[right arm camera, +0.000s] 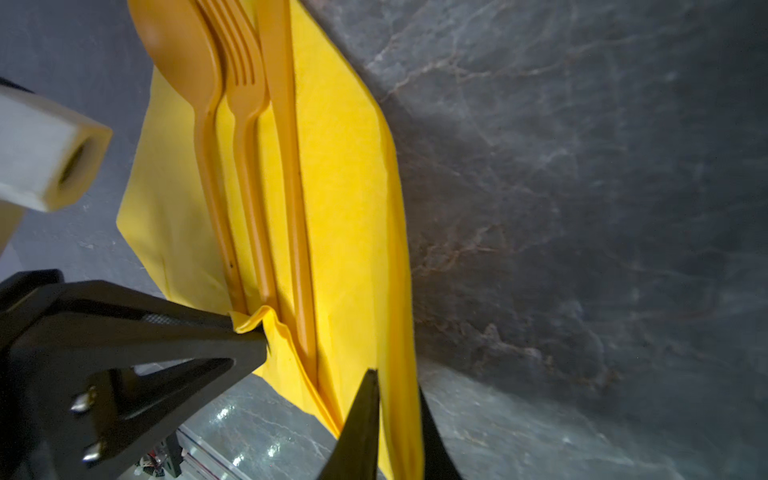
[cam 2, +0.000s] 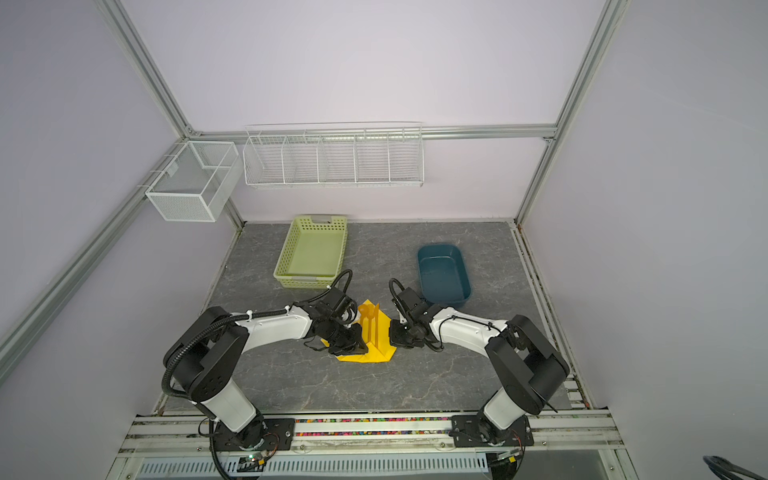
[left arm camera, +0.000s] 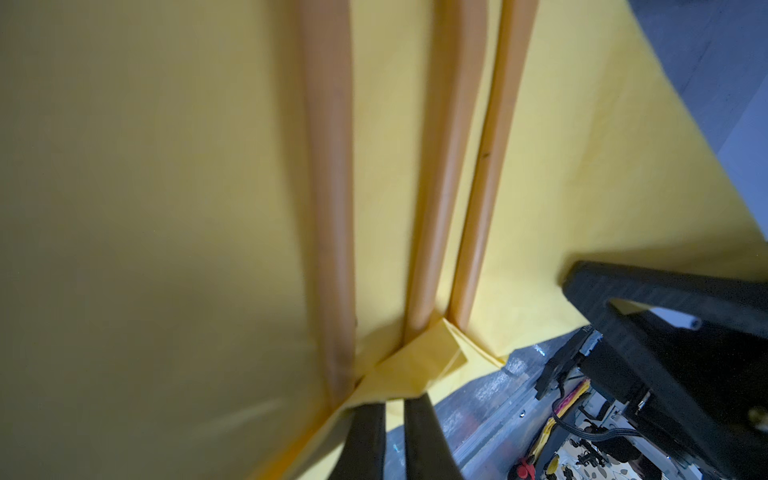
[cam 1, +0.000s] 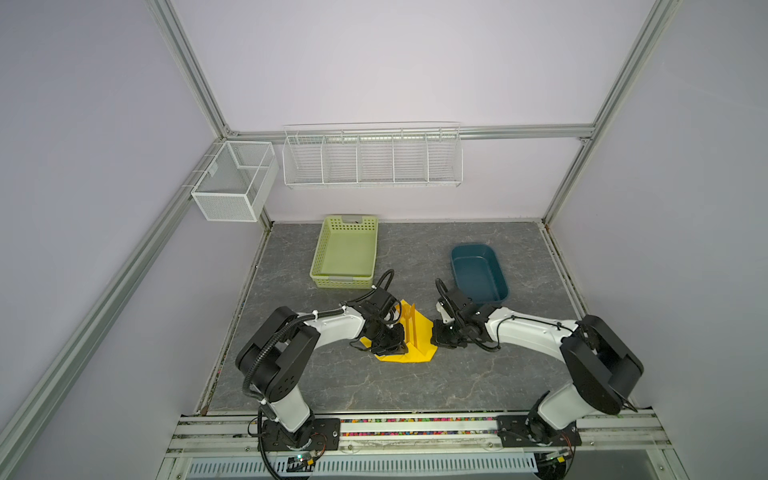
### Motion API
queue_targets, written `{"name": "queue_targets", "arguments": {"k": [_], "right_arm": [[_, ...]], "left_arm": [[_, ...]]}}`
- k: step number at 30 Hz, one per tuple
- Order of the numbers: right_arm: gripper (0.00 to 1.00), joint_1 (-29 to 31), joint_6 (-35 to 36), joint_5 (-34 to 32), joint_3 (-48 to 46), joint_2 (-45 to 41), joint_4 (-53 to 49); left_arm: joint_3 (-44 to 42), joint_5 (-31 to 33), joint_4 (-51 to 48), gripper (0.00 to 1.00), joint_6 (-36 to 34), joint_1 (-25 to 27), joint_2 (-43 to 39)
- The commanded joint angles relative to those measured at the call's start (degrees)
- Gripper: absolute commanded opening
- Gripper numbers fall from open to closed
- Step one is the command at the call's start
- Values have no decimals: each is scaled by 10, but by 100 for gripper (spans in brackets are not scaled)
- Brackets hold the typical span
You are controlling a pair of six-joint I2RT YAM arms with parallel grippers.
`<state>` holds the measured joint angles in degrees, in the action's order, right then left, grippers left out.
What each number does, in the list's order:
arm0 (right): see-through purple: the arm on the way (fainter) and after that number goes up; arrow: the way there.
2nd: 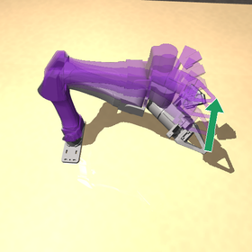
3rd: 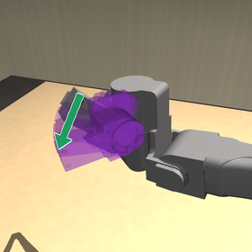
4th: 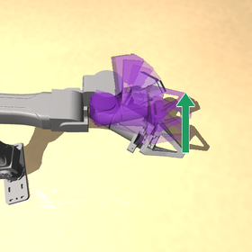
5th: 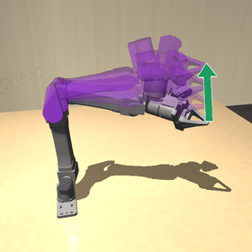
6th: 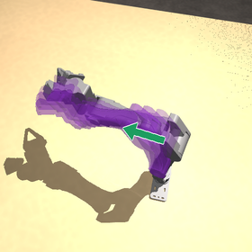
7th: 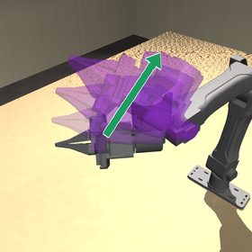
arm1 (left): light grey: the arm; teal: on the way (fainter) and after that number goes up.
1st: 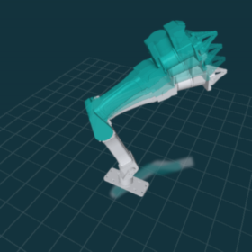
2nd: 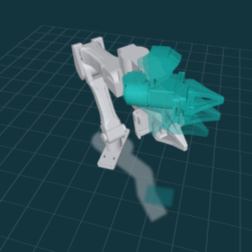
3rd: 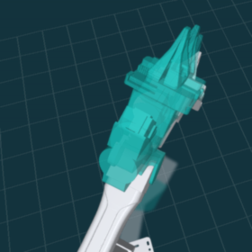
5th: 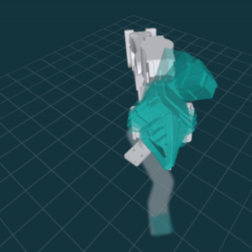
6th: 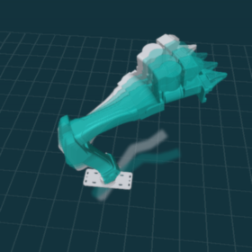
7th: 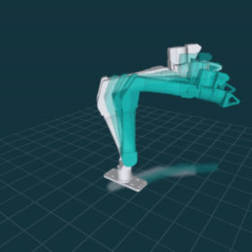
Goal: Place the utensils on the paper napkin and roll it up
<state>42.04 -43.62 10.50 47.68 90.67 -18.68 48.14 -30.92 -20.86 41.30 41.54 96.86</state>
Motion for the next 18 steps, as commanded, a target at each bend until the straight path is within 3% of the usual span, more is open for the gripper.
{"name": "queue_targets", "arguments": {"k": [1, 3, 6, 14, 18], "right_arm": [[20, 10, 19, 1, 6, 4, -13], [32, 13, 22, 18, 1, -2, -2], [38, 17, 36, 35, -5, -13, 6], [37, 35, 89, 18, 20, 6, -50], [35, 53, 104, -26, 54, 23, -92]], "left_arm": [[-1, 15, -20, 13, -9, 4, 11], [-1, 14, -20, 13, -10, 4, 11], [0, 13, -19, 13, -10, 4, 12], [-1, 13, -19, 13, -10, 4, 12], [-1, 13, -20, 13, -10, 4, 12]]}}
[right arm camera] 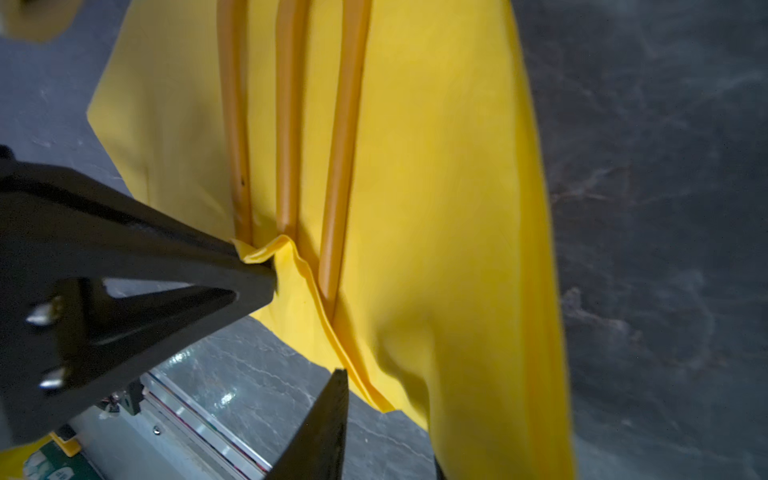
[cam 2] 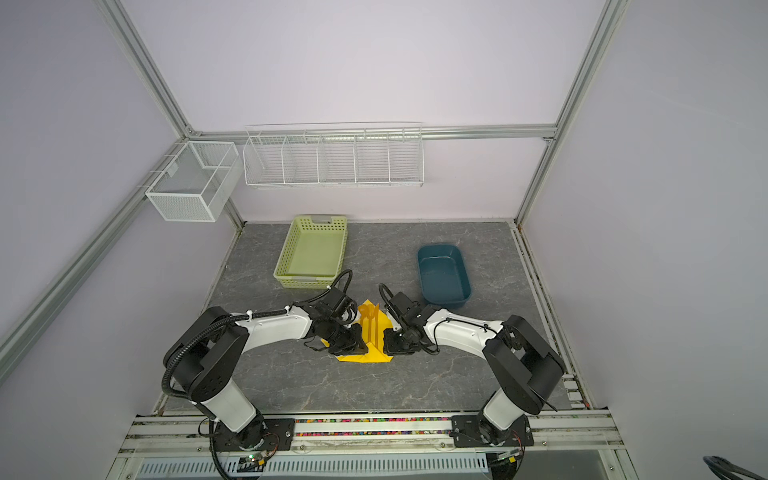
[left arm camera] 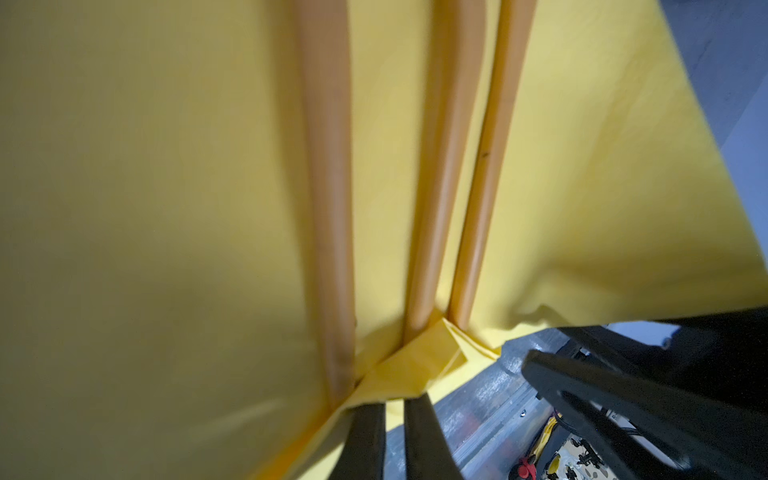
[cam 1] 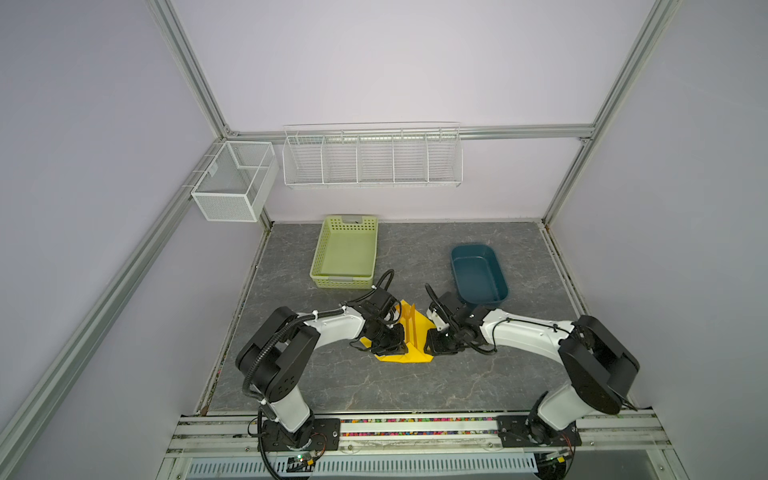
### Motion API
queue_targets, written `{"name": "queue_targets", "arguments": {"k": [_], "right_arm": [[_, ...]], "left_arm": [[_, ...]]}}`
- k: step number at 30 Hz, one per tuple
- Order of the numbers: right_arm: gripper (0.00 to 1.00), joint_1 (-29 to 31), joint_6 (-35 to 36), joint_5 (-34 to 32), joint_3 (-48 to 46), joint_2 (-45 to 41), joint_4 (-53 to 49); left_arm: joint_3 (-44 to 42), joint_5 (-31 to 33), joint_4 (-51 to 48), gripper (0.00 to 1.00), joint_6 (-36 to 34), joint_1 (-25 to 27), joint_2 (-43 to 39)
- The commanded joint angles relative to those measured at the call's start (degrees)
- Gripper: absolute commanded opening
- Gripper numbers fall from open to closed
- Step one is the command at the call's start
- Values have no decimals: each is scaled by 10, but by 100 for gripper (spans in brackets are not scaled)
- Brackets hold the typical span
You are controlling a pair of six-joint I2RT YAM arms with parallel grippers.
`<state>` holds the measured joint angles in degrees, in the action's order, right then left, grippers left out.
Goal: Place the utensils on the paper napkin and roll it up
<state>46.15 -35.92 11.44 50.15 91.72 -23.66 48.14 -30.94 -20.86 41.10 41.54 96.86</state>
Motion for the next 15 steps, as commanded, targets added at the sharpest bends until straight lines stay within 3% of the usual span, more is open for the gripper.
{"name": "queue_targets", "arguments": {"k": [1, 6, 15], "right_arm": [[34, 18, 29, -50, 35, 16, -54], [29, 37, 40, -112, 67, 42, -107], [27, 66, 52, -152, 95, 74, -140]], "left_arm": [[-1, 13, -20, 13, -8, 4, 12], [-1, 13, -20, 13, -8, 4, 11], [-3, 13, -20, 13, -8, 4, 10]]}}
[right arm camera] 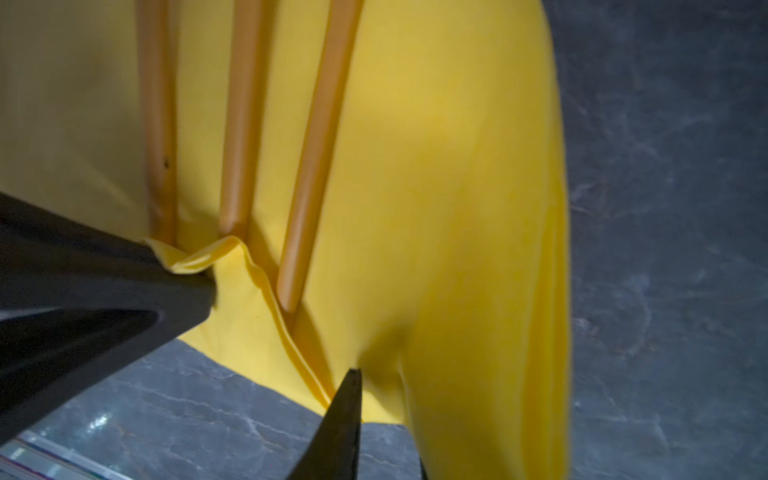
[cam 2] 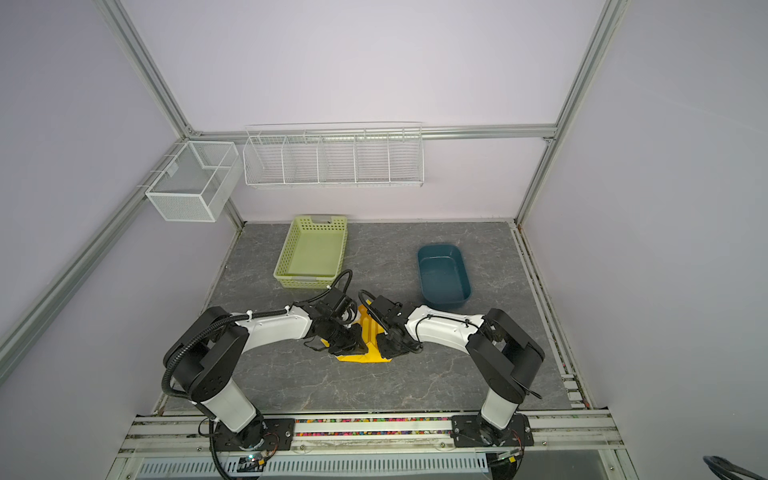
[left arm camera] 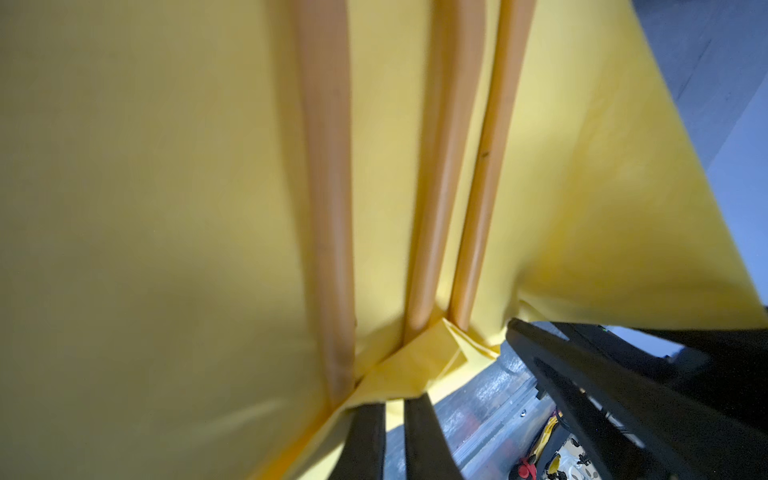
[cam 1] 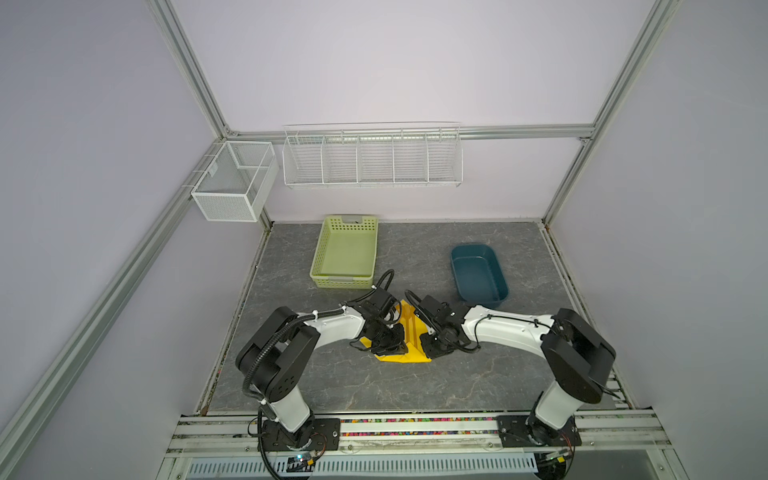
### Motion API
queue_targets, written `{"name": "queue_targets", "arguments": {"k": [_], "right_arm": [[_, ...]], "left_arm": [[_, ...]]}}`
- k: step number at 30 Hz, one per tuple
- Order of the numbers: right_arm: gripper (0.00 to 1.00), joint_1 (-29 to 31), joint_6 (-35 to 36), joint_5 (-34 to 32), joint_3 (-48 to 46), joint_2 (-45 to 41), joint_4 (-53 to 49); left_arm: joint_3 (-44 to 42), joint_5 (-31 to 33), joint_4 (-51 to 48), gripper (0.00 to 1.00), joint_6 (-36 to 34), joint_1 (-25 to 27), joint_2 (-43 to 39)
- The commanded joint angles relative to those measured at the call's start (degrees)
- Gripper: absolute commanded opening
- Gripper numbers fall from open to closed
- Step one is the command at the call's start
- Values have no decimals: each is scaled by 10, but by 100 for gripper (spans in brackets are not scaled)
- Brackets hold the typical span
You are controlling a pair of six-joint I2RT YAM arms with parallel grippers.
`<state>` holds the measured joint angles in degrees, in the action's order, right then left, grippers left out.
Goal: Place the utensils on the paper napkin and roll it up
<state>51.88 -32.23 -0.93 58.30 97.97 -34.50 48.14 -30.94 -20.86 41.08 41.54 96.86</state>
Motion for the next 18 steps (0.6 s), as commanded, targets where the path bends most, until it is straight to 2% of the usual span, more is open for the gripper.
{"name": "queue_targets", "arguments": {"k": [1, 7, 18], "right_arm": [[27, 10, 14, -33, 15, 13, -34], [23, 14, 6, -63, 25, 11, -56], [27, -56, -33, 46, -17, -55, 42]], "left_arm": [[-3, 13, -20, 13, -8, 4, 10], [-4, 14, -20, 13, -8, 4, 8], [-6, 14, -16, 13, -6, 4, 4]]}}
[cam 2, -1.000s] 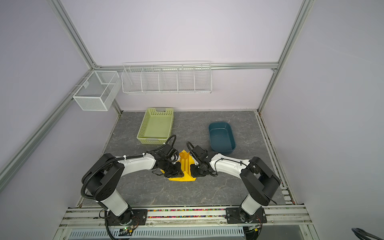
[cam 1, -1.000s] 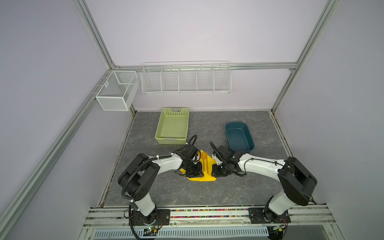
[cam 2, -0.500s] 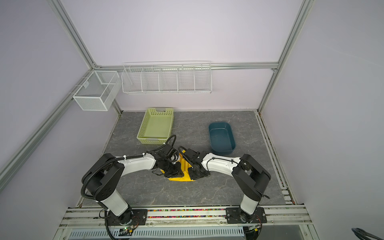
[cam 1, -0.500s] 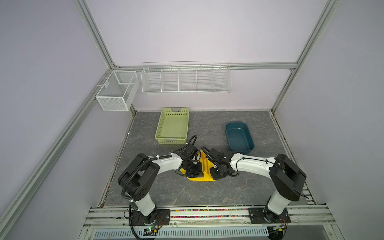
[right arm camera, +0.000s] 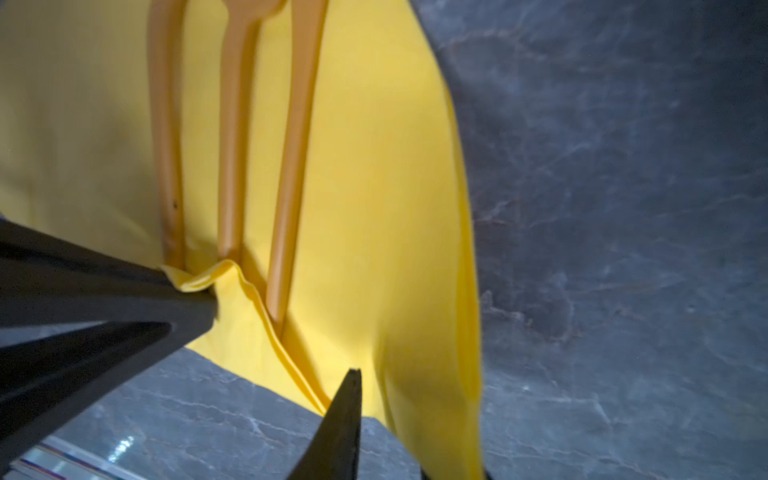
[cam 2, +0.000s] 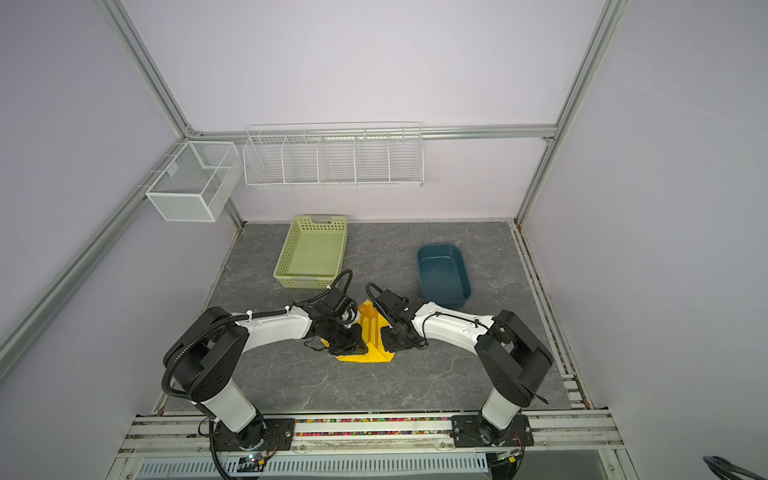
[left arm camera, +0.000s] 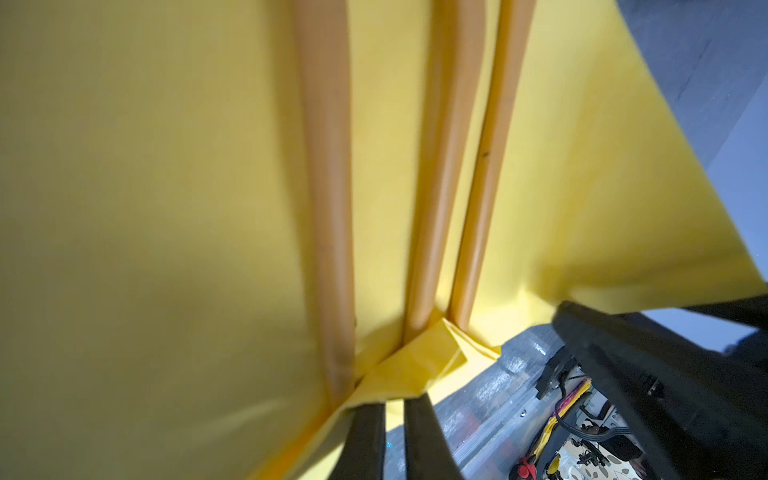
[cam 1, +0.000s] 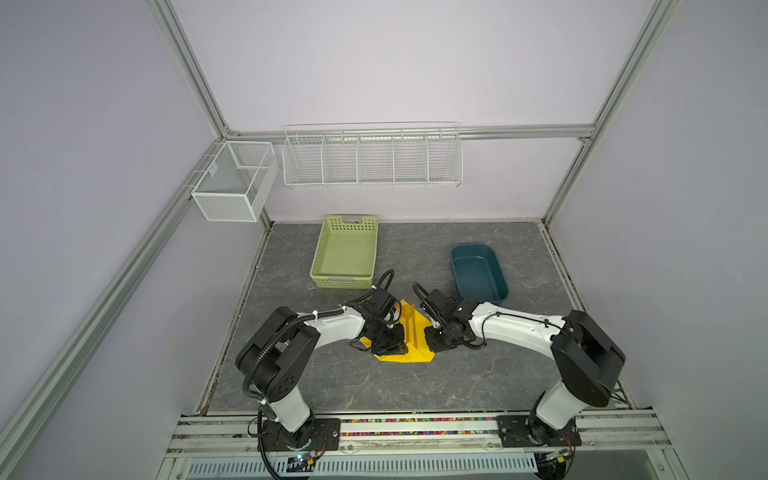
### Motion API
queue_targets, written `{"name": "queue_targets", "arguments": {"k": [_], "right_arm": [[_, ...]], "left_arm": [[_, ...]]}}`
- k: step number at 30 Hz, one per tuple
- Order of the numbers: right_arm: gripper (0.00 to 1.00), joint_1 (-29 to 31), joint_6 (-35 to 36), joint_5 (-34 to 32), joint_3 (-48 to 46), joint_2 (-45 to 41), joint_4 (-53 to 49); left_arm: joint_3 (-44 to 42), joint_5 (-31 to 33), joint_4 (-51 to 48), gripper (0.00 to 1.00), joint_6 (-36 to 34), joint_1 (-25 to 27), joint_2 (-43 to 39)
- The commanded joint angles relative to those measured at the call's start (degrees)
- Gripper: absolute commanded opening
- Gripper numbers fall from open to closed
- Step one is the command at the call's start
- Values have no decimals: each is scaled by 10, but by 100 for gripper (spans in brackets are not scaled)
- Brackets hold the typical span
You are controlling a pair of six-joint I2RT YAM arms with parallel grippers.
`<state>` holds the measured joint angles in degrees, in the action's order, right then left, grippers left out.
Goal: Place the utensils on the paper napkin and roll it up
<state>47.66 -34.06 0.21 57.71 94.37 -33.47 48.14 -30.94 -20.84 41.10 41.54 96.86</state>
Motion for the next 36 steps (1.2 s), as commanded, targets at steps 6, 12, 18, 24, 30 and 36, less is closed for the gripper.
{"name": "queue_targets", "arguments": {"k": [6, 12, 18, 24, 30, 36], "right_arm": [[25, -35, -19, 48, -7, -23, 41], [23, -42, -20, 30, -2, -29, 20], [17, -50, -23, 28, -5, -44, 16], [7, -51, -22, 35, 9, -44, 7], [7, -51, -32, 53, 28, -41, 0], [7, -42, -64, 66, 43, -42, -2]], "left_arm": [[-6, 15, -17, 13, -6, 4, 2], [-4, 15, -19, 13, -7, 4, 3], [-2, 14, -19, 13, -7, 4, 4], [4, 12, -17, 12, -7, 4, 6], [9, 11, -17, 12, -6, 4, 10], [9, 11, -17, 12, -5, 4, 11]]}}
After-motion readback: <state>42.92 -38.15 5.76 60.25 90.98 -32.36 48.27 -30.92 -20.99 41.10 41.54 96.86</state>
